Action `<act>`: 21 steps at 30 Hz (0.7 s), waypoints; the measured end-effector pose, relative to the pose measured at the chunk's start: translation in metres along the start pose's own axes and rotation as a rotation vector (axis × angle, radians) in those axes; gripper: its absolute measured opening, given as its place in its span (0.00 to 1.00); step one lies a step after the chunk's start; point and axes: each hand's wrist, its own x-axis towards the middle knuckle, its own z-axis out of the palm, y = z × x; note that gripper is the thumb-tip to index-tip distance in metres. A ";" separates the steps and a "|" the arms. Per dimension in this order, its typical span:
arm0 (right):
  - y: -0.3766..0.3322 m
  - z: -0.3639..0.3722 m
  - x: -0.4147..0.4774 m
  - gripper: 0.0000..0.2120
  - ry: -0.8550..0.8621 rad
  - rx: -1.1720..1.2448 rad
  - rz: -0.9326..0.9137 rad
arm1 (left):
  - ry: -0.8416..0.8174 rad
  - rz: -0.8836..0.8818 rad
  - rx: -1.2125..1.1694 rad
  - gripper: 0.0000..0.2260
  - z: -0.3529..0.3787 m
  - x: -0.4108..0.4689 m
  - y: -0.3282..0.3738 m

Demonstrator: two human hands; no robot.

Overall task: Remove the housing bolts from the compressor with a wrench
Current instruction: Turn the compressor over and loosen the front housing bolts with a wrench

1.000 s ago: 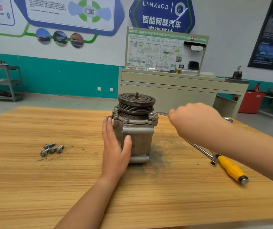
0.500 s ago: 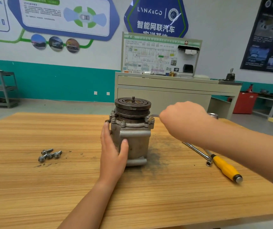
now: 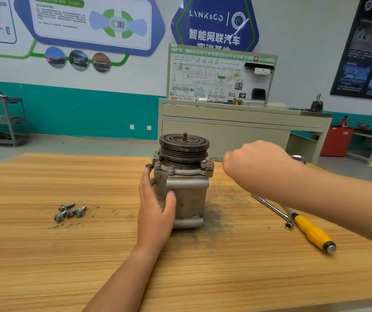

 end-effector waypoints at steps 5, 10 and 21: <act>0.014 0.011 0.006 0.11 -0.012 0.052 0.053 | 0.002 -0.003 0.001 0.29 0.000 0.001 -0.002; 0.013 0.016 0.006 0.11 0.012 0.048 0.053 | 0.004 -0.002 -0.005 0.29 -0.001 0.000 -0.001; 0.013 0.061 0.004 0.19 0.130 0.216 0.102 | -0.012 0.003 -0.028 0.27 -0.001 0.002 0.003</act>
